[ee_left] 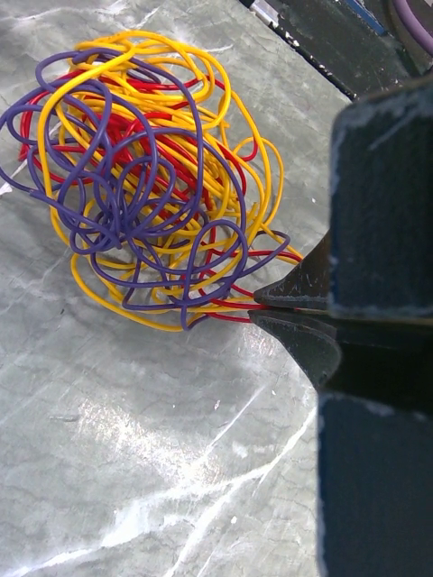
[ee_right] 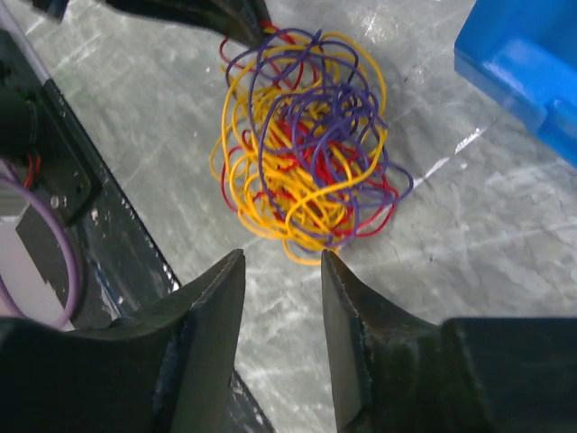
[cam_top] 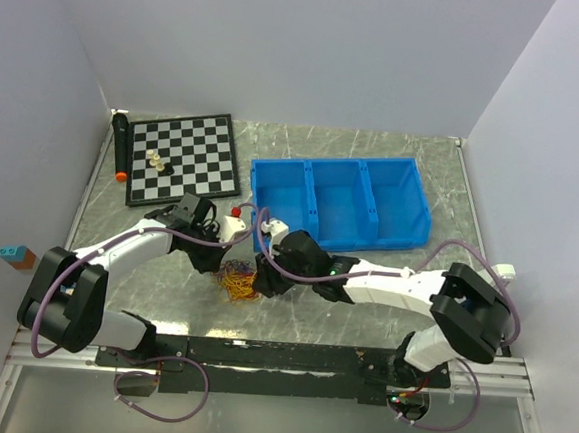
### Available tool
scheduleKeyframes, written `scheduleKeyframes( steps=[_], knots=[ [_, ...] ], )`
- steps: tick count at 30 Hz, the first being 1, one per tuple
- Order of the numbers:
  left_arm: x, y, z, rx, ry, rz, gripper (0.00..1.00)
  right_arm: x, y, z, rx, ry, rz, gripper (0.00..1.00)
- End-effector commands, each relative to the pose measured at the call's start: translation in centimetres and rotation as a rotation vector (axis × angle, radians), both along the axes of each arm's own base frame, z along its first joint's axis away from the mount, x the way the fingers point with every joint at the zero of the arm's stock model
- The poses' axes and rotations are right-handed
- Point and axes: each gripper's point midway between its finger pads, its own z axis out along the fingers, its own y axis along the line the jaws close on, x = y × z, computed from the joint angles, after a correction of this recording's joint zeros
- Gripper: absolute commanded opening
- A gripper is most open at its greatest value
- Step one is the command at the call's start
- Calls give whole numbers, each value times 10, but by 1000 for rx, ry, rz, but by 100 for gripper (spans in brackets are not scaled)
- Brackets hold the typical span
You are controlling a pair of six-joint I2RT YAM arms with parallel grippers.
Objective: Untangle the cables
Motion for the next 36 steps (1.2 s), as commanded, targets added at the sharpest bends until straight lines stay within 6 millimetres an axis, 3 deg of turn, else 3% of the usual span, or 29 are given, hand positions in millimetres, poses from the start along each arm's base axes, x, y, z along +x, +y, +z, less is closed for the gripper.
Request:
scheduleKeyframes(
  steps=[1, 9, 15, 21, 26, 31, 36],
  knots=[
    [-4, -2, 4, -23, -3, -14, 1, 12, 25, 16, 65, -17, -24, 43],
    [-4, -4, 5, -33, -4, -22, 1, 27, 36, 8, 26, -19, -72, 40],
    [-5, -4, 5, -34, -1, -25, 1, 30, 40, 3, 11, -4, -87, 23],
    [-6, -3, 5, -34, -10, -28, 1, 25, 29, -11, -38, 23, -105, 19],
    [-5, -3, 7, -33, -12, -23, 1, 23, 25, -13, -61, 29, -112, 2],
    [-3, 9, 11, -5, -44, -10, 1, 20, 8, 4, -51, 1, -139, 0],
    [19, 42, 29, 16, -90, 82, 1, 2, -33, 8, -84, 10, -177, 0]
  ],
)
